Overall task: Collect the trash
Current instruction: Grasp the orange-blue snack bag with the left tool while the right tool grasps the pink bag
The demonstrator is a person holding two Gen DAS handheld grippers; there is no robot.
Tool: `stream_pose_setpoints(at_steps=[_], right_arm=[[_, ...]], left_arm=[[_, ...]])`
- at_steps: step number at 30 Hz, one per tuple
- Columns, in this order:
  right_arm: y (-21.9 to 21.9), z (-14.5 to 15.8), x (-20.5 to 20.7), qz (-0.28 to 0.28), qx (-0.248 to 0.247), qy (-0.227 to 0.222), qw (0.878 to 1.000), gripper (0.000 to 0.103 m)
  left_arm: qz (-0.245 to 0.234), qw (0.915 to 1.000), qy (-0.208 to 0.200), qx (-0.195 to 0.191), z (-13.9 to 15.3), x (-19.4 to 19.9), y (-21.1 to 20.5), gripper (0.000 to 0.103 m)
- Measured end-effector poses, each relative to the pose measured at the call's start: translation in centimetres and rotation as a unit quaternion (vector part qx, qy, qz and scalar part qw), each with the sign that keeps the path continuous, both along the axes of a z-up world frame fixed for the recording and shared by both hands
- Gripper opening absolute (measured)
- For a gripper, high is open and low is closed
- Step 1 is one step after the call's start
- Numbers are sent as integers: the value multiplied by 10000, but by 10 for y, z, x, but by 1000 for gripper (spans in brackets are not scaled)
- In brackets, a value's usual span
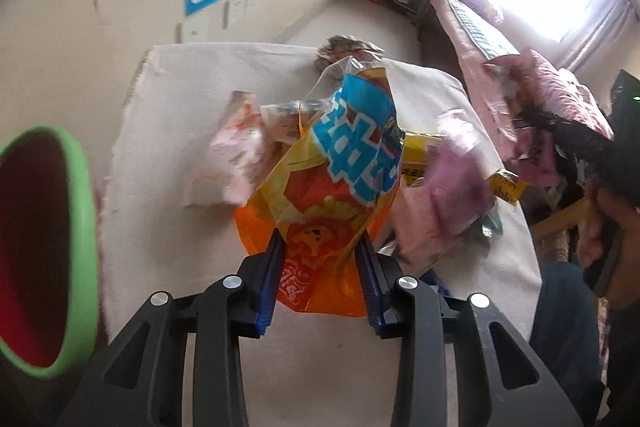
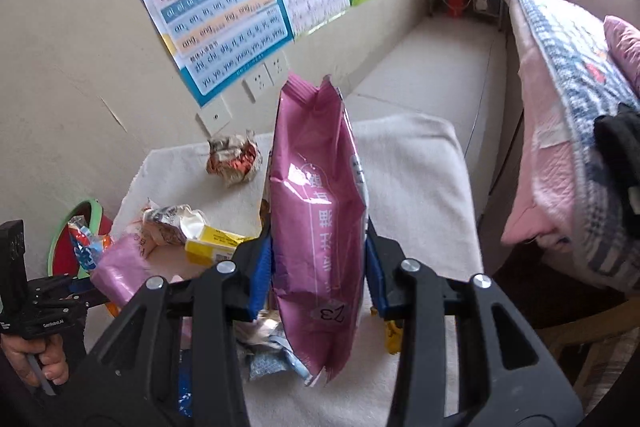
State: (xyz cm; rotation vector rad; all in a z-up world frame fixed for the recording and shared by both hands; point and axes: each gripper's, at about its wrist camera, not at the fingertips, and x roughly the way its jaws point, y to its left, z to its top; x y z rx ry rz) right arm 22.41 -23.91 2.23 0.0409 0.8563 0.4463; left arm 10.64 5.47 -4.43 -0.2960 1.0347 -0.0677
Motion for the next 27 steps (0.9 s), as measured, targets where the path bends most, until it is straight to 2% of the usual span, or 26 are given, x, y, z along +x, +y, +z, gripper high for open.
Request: stream_pose_setpoints(at_steps=[3,6,11,15,20,23,27], right_arm=[[-4,9,-9,26,6,-102,9999,39],[-5,10,-19,34,190,16,9998,39],[9,9,-43,189,230,53,9995,39],[21,8,-62,329,89,51,9994,39],[25,7,-80,272,228,89,9993,39],[29,8,-89,313,207,65,9993,39],[32,6,-96,401,134,111,9990,39]], left_arm=[[102,9999,-36,128,7,-10,5,33],[153,9997,-154,-64,15,-23,10,33],[235,9988,-310,-306,26,-39,10,33],[211,9982,-472,-320,33,-56,6,33],[142,9988,-353,-314,29,-70,7,33],[139,9986,-460,-226,37,-74,10,33],[238,9978,-516,-329,38,-78,11,33]])
